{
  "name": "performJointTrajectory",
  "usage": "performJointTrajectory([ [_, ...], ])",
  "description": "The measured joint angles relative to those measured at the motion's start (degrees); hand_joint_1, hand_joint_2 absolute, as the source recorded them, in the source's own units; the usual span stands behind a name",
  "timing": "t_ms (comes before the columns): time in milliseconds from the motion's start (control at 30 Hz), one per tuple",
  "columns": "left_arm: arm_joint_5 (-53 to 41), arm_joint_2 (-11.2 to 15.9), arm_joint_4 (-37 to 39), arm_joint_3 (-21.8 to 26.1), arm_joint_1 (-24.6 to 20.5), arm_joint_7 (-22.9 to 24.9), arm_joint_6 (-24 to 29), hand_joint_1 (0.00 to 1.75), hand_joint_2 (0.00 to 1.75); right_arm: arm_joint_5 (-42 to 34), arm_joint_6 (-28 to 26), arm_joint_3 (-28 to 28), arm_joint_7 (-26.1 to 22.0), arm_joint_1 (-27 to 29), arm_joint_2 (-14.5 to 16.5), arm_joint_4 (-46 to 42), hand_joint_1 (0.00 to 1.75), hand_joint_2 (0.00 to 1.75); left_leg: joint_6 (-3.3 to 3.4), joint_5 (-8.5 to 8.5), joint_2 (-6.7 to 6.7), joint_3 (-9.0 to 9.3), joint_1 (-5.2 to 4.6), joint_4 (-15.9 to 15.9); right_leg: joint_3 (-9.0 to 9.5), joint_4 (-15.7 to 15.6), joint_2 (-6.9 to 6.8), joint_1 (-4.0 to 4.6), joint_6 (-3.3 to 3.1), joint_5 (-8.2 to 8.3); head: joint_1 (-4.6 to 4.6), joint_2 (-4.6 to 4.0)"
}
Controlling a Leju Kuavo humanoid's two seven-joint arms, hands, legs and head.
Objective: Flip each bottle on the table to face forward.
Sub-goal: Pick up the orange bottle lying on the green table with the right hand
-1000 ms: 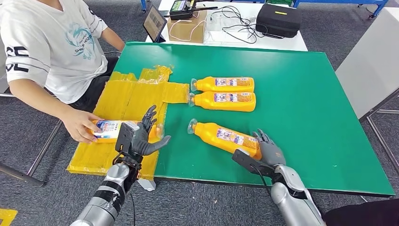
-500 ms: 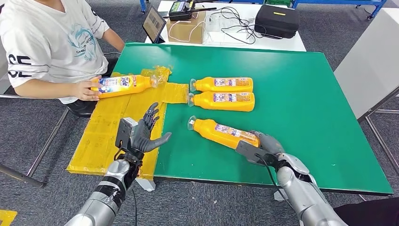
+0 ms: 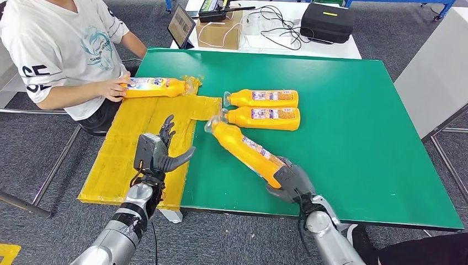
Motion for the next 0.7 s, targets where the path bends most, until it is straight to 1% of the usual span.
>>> performJointTrajectory([
  [100, 2.37, -0.31, 0.63, -0.08, -0.43, 1.83, -2.01, 0.00, 1.75, -1.59, -5.11, -0.74, -2.42, 0.78, 4.33, -1.82, 1.75, 1.75, -0.03, 0.02, 0.02, -0.08, 0.02, -0.01, -0.10, 0.02, 0.01, 0.00, 0.00, 0.00, 0.01, -0.01],
  [200, 4.00, -0.70, 1.09, -0.72, -0.75, 3.05, -3.83, 0.00, 1.75, -2.71, -7.35, -0.59, -3.85, 0.79, 7.44, -2.09, 1.75, 1.75, -0.03, 0.03, 0.00, -0.13, 0.01, 0.00, -0.12, 0.02, 0.00, -0.01, 0.00, 0.00, 0.02, -0.01],
  [267, 4.51, -0.84, 1.25, -1.15, -0.88, 3.41, -4.30, 0.00, 1.75, -3.23, -7.94, -0.42, -4.33, 0.76, 8.76, -2.09, 1.75, 1.75, -0.02, 0.03, -0.02, -0.16, -0.01, 0.00, -0.14, 0.01, -0.01, -0.03, 0.00, 0.00, 0.03, -0.01],
  [433, 5.11, -0.89, 1.64, -1.63, -1.07, 3.61, -4.43, 0.00, 1.75, -4.01, -8.14, -0.03, -4.83, 0.72, 10.16, -2.08, 1.75, 1.75, -0.02, 0.03, -0.02, -0.23, -0.03, 0.01, -0.20, 0.01, -0.01, -0.04, 0.00, 0.00, 0.03, 0.00],
  [700, 5.19, -0.90, 1.66, -1.71, -1.09, 3.64, -4.45, 0.00, 1.75, -4.26, -8.15, 0.24, -4.85, 0.72, 10.73, -2.09, 1.75, 1.75, -0.02, 0.03, -0.01, -0.29, -0.02, 0.00, -0.29, 0.01, -0.01, -0.03, 0.00, 0.00, 0.02, -0.01],
])
